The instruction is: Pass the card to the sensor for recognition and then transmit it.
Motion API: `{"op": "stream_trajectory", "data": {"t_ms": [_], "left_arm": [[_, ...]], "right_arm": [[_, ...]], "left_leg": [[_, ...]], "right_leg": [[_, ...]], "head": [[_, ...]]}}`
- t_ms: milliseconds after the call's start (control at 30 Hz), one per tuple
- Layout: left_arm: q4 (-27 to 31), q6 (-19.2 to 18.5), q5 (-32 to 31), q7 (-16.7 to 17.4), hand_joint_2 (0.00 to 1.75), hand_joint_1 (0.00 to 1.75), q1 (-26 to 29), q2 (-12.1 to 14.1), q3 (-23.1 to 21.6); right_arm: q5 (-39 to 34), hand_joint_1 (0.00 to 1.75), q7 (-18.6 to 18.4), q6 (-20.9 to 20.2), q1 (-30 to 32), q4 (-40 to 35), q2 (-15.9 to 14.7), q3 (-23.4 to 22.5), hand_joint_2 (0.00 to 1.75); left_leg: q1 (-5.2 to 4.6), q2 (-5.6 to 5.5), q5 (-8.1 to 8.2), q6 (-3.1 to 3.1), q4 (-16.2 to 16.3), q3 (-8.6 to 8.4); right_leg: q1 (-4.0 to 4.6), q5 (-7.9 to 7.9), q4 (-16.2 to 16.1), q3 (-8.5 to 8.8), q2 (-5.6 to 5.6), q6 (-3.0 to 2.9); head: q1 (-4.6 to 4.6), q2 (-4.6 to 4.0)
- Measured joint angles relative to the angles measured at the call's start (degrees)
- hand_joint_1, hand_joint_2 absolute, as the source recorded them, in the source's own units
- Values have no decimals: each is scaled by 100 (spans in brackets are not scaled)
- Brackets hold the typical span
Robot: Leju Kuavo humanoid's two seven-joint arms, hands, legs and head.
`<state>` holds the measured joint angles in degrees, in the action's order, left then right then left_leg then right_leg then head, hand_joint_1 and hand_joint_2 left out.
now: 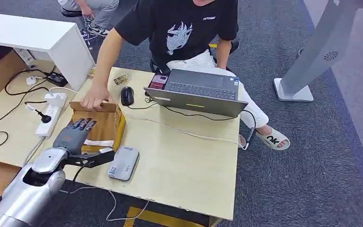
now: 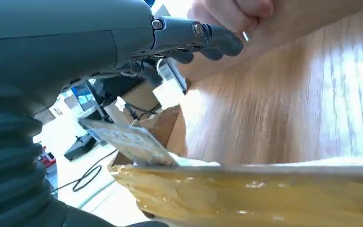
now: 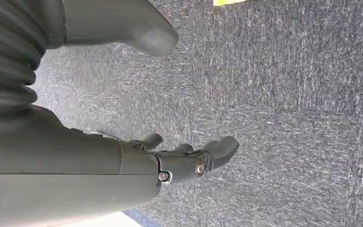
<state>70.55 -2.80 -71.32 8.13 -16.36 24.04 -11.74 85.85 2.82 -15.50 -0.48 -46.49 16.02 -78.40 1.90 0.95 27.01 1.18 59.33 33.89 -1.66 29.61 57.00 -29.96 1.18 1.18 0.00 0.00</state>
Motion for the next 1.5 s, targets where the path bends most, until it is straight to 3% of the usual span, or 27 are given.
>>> {"op": "stream_trajectory", "data": {"t_ms": [1300, 1500], "left_arm": [[37, 39, -66, -105, 175, 175, -382, 9, -269], [157, 184, -74, 26, 175, 175, -409, 17, -280]], "right_arm": [[186, 0, 144, 59, -1, 18, 0, -20, 175], [190, 0, 146, 15, 4, 13, 0, -59, 175]], "left_leg": [[0, 2, 0, 0, 0, 0], [0, 2, 0, 0, 0, 1]], "right_leg": [[0, -1, 0, 2, -3, -1], [0, -1, 0, 1, -2, -1]], "head": [[-2, 0], [-2, 0]]}}
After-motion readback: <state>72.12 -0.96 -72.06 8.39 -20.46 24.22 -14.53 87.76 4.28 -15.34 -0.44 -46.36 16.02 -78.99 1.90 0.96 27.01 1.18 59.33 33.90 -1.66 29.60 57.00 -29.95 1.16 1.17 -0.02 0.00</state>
